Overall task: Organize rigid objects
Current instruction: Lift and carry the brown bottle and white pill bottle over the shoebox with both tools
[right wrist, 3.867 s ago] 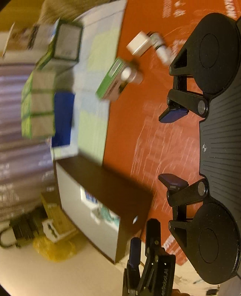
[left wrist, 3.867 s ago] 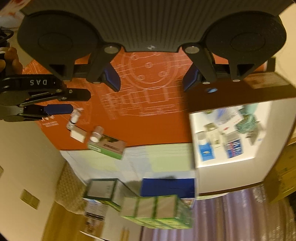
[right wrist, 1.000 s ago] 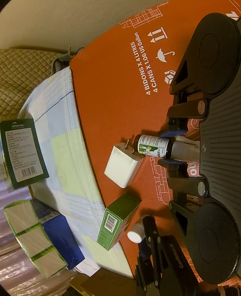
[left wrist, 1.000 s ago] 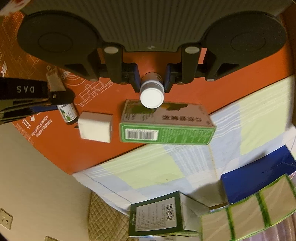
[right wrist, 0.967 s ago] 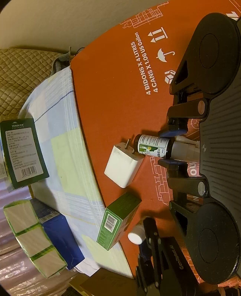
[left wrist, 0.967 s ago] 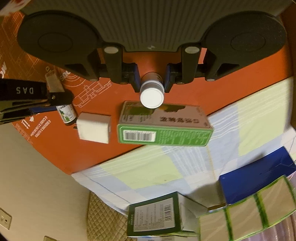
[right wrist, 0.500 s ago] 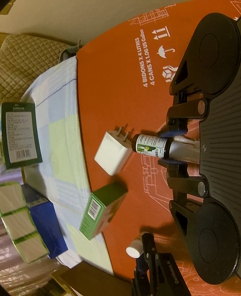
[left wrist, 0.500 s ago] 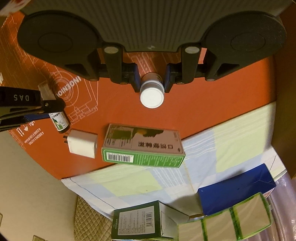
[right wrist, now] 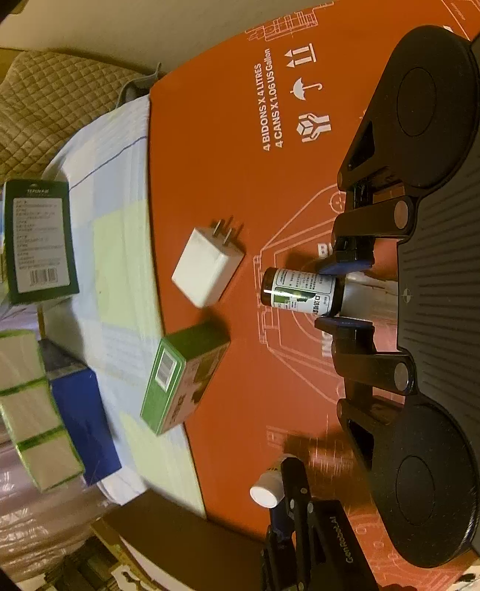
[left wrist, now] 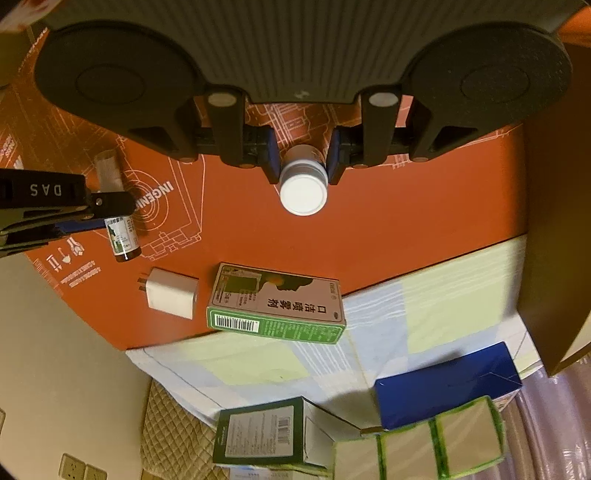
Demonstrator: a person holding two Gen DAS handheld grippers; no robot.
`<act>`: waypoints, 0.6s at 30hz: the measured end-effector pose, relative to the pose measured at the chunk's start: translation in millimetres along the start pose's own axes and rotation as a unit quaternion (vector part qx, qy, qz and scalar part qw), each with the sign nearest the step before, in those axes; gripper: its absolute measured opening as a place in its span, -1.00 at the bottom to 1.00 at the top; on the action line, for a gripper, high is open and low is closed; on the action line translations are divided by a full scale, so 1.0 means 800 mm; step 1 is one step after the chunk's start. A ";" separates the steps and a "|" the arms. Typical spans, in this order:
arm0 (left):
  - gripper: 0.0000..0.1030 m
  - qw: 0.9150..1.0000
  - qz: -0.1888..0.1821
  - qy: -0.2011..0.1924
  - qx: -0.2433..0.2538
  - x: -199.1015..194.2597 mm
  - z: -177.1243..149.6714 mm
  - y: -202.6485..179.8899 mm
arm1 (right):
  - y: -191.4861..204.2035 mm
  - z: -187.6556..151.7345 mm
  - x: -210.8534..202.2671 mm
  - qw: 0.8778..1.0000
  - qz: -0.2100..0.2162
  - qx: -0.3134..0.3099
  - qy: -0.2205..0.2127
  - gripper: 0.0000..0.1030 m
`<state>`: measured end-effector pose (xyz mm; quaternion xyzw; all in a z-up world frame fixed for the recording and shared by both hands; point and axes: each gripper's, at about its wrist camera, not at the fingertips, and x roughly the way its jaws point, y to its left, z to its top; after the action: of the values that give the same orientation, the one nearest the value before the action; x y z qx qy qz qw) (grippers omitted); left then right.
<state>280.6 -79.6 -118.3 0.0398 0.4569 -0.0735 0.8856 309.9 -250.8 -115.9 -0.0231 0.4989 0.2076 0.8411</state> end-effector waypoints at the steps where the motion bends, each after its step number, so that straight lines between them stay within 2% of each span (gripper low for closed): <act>1: -0.57 1.000 0.001 -0.002 -0.003 -0.005 -0.001 0.001 | 0.003 -0.001 -0.003 1.000 0.003 -0.001 -0.001 -0.59; 18: -0.57 0.997 0.021 -0.048 -0.059 -0.108 -0.027 0.050 | 0.064 -0.003 -0.057 0.996 0.069 -0.037 -0.030 -0.61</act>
<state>220.5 -28.8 -60.4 -0.0065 0.4163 -0.0302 0.9087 269.9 -219.3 -69.6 -0.0130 0.4656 0.2842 0.8381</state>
